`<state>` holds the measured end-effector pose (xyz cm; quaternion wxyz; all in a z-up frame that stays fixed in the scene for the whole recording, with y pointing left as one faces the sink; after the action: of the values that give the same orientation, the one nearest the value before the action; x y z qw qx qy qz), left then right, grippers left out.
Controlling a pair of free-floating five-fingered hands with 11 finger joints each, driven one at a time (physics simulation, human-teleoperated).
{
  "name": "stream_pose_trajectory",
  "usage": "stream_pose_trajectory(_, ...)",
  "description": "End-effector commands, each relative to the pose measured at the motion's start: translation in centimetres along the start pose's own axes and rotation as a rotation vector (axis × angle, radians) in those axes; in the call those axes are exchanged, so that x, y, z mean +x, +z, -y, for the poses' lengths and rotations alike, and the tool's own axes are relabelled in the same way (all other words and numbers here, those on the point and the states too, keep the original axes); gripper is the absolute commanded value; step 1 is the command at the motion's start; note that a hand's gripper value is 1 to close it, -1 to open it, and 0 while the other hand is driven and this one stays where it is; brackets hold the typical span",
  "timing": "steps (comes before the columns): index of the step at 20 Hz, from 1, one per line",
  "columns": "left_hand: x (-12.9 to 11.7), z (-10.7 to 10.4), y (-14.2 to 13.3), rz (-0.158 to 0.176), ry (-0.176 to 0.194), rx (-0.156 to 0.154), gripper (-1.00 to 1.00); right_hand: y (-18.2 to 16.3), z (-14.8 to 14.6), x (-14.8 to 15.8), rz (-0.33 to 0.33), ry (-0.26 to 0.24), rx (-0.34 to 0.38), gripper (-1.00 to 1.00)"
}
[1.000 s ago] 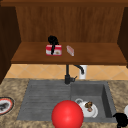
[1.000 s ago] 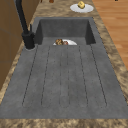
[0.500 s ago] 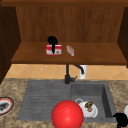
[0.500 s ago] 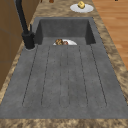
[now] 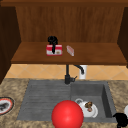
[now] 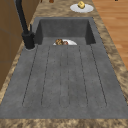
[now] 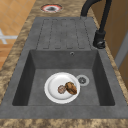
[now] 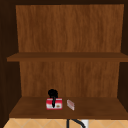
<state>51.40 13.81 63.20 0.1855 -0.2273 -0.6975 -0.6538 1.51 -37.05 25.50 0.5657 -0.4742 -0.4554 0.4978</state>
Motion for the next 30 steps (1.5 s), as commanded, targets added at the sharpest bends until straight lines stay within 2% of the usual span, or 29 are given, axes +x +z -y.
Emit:
stream_pose_trajectory(1, 1.6, -0.8, -0.5, -0.017, 0.051, -0.039, 1.00, 0.0, 0.0, 0.0, 0.000, 0.000, 0.000, 0.00)
stream_pose_trajectory(4, 3.3, -1.4, -0.4, -0.032, 0.075, -0.031, 1.00, 0.0, 0.0, 0.0, 0.000, 0.000, 0.000, 0.00)
stream_pose_trajectory(6, 5.4, -1.1, -0.1, -0.035, 0.083, -0.031, 1.00, 0.0, 0.0, 0.0, 0.000, 0.000, 0.000, 0.00)
stream_pose_trajectory(7, 6.3, -1.0, -0.1, -0.041, 0.078, -0.026, 1.00, 0.0, 0.0, 0.0, 0.000, 0.000, 0.000, 0.00)
stream_pose_trajectory(10, 8.8, -0.8, 0.2, -0.044, 0.083, -0.037, 1.00, 0.0, 0.0, 0.0, 0.000, 0.000, 0.000, 0.00)
stream_pose_trajectory(13, 11.4, -0.1, 0.6, -0.050, 0.067, -0.044, 1.00, 0.0, 0.0, 0.0, 0.000, 0.000, 0.000, 0.00)
stream_pose_trajectory(15, 12.7, 1.0, 0.9, -0.049, 0.037, -0.045, 1.00, 0.0, 0.0, 0.0, 0.000, 0.000, 0.000, 0.00)
stream_pose_trajectory(20, 16.0, 3.5, 1.9, -0.058, 0.013, -0.055, 1.00, 0.0, 0.0, 0.0, 0.000, 0.000, 0.000, 0.00)
stream_pose_trajectory(30, 22.5, 8.9, 3.7, -0.078, 0.008, -0.077, 1.00, 0.0, 0.0, 0.0, 0.000, 0.000, 0.000, 0.00)
